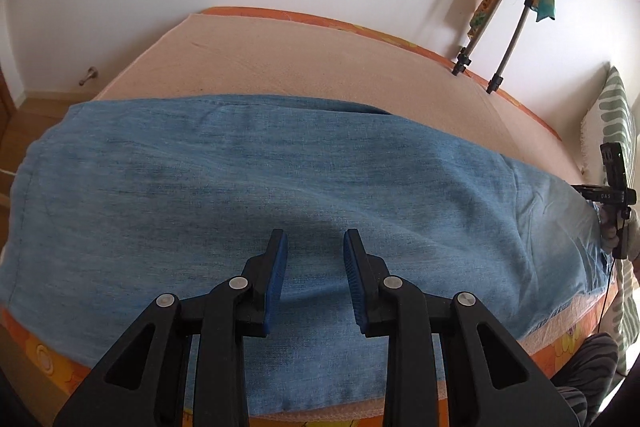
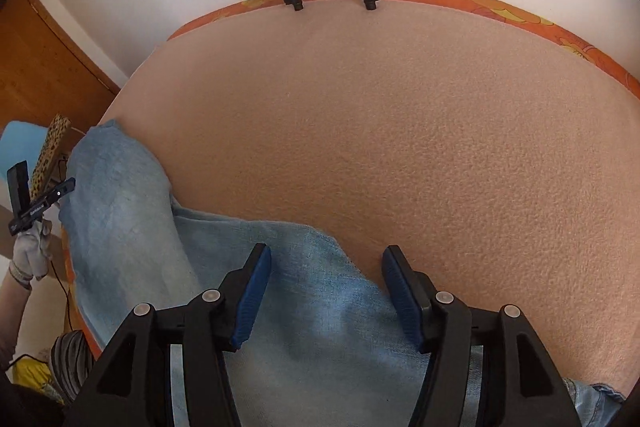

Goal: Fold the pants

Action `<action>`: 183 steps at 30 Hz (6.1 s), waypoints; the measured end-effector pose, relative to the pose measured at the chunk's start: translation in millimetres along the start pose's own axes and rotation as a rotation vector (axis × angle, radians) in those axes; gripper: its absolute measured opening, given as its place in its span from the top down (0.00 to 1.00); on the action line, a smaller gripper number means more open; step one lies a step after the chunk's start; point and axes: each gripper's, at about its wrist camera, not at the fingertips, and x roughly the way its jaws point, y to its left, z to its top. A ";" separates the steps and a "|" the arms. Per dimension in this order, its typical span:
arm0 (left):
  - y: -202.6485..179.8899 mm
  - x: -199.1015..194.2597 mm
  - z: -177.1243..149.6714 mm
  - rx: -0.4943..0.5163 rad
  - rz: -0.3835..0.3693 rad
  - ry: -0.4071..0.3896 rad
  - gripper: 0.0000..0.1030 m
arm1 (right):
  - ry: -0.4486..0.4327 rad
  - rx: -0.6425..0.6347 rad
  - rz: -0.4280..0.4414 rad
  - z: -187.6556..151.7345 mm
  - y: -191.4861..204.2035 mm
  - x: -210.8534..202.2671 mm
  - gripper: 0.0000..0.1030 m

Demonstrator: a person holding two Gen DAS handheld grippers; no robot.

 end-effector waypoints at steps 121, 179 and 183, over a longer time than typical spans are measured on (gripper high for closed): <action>211.6 -76.3 -73.6 -0.327 0.091 -0.263 0.47 | 0.025 -0.794 0.515 177.0 587.0 198.9 0.96; 208.6 -80.4 -75.7 -0.333 0.135 -0.254 0.47 | 0.175 -1.363 0.379 45.2 592.7 192.0 0.62; 207.3 -84.1 -75.7 -0.320 0.141 -0.244 0.47 | 0.150 -1.454 0.323 29.2 601.3 206.8 0.55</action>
